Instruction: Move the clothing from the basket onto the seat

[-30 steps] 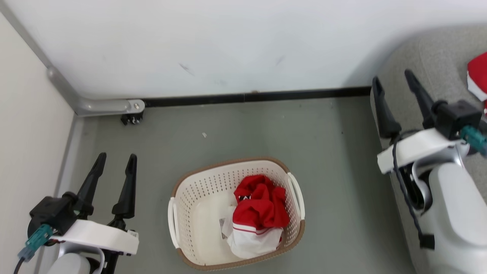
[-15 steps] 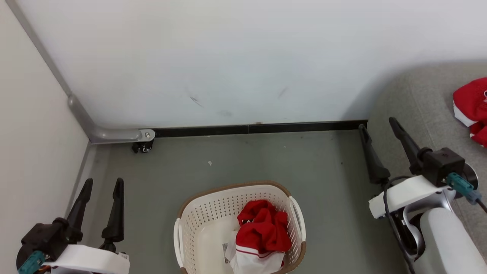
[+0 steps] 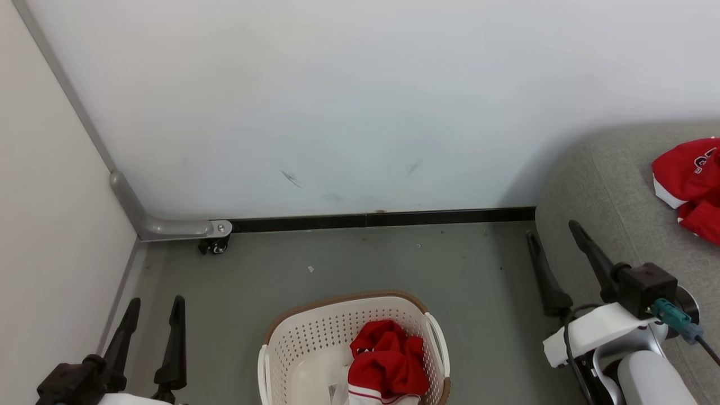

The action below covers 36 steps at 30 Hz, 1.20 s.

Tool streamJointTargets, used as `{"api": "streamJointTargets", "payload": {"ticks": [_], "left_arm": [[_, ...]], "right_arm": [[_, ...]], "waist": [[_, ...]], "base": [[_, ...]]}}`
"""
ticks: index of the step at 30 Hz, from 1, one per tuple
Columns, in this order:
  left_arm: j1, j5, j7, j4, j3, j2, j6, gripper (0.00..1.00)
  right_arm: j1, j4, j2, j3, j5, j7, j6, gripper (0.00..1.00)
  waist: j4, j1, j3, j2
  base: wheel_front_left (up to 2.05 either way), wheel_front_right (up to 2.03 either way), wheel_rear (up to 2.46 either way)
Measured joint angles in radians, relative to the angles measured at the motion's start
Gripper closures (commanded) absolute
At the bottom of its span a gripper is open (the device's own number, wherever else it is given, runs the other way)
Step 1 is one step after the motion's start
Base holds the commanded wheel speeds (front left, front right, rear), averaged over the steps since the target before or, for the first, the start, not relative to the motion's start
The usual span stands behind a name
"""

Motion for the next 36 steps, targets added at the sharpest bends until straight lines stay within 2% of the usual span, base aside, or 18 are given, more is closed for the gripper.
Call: {"api": "streamJointTargets", "payload": {"ticks": [14,36], "left_arm": [[0.051,0.023,0.0,-0.006,0.026,-0.023,-0.026,0.0],[0.063,0.058,0.0,-0.021,0.027,-0.042,-0.055,0.0]], "right_arm": [[0.044,-0.014,0.002,0.02,0.0,0.0,0.0,0.0],[0.069,-0.028,0.003,0.031,0.013,0.0,0.0,0.0]], "waist": [[-0.007,0.0,-0.038,0.0],[-0.035,0.0,-0.02,0.0]], "base": [[0.0,0.0,0.0],[0.0,0.0,0.0]]}}
